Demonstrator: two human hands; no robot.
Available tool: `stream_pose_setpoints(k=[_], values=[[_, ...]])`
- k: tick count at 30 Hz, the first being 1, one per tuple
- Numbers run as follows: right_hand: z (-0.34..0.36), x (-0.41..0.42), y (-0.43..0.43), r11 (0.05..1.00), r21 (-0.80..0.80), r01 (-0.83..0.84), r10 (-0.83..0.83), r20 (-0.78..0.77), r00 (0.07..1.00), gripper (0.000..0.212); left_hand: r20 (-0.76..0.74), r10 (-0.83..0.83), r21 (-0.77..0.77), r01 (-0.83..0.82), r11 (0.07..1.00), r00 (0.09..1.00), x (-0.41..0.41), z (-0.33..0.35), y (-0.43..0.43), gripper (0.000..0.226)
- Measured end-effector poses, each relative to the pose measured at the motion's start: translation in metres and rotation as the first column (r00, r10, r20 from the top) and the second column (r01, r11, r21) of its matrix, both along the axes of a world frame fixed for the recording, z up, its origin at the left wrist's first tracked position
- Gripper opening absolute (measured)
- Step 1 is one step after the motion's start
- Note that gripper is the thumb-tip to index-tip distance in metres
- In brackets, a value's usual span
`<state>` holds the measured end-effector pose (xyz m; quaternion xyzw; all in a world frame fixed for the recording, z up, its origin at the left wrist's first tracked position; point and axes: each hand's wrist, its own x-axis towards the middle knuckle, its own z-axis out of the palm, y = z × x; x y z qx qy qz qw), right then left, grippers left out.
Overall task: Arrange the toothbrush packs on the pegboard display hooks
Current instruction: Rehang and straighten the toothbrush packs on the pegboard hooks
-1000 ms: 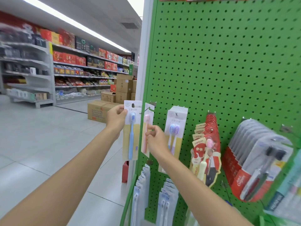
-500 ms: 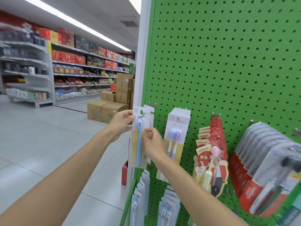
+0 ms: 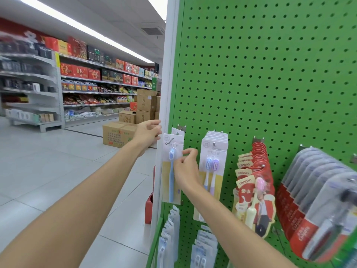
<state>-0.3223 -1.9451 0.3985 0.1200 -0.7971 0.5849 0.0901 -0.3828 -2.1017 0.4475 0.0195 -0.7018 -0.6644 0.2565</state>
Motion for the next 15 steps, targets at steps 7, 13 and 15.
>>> stream_pose_setpoints(k=[7, 13, 15], values=[[0.004, -0.016, -0.007, 0.999, 0.033, 0.038, -0.036, -0.052, 0.998, 0.032, 0.115, -0.121, -0.163, 0.139, 0.977, 0.986, -0.014, 0.006, 0.012, 0.033], [0.005, -0.022, -0.011, 0.996, 0.06, 0.066, -0.065, -0.022, 0.998, 0.014, 0.143, -0.135, -0.13, 0.154, 0.98, 0.98, -0.011, 0.003, 0.016, 0.017], [0.004, -0.023, -0.012, 0.995, 0.069, 0.068, -0.067, -0.021, 0.998, 0.015, 0.155, -0.177, -0.07, 0.189, 0.979, 0.972, -0.01, 0.003, 0.013, 0.013]])
